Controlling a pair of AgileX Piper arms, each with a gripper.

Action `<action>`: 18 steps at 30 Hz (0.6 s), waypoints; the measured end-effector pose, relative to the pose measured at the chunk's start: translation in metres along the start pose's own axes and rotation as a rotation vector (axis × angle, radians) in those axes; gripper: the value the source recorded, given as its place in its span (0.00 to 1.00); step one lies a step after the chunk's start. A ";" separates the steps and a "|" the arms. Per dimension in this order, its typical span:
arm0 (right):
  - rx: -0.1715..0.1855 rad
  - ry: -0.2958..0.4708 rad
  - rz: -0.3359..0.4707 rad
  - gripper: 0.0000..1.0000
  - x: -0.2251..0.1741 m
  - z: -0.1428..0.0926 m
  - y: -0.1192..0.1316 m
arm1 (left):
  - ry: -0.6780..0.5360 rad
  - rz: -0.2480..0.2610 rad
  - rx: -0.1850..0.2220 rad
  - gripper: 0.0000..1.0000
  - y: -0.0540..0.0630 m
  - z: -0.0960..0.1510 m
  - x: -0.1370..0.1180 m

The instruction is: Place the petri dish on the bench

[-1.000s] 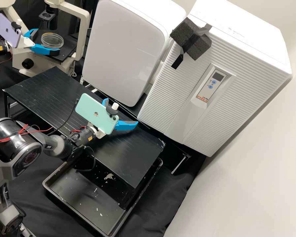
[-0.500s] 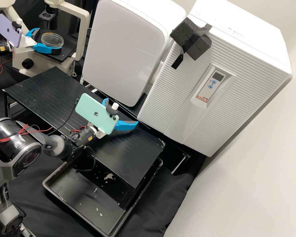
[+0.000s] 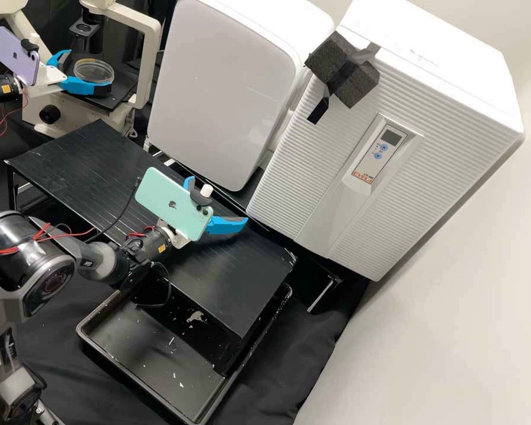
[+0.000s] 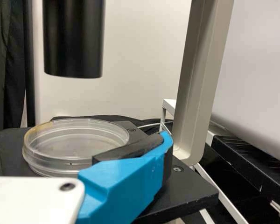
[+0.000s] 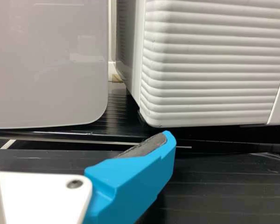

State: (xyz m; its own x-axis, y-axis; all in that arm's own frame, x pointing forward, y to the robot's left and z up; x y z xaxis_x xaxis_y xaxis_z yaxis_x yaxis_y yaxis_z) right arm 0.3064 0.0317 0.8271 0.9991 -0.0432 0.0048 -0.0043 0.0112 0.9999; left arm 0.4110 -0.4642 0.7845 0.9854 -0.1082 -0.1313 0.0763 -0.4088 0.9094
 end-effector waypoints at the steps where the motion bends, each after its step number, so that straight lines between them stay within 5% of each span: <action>1: 0.000 0.000 0.000 1.00 0.000 0.000 0.000 | 0.001 0.001 -0.001 1.00 0.000 0.000 0.000; 18: 0.000 0.000 0.000 1.00 0.000 0.000 0.000 | 0.017 -0.032 0.073 1.00 0.003 0.001 -0.002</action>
State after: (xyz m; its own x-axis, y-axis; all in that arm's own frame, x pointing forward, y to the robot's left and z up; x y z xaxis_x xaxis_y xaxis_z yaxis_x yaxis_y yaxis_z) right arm 0.3064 0.0317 0.8271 0.9991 -0.0432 0.0048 -0.0043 0.0112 0.9999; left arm 0.4093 -0.4663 0.7874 0.9851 -0.0790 -0.1526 0.0971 -0.4769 0.8736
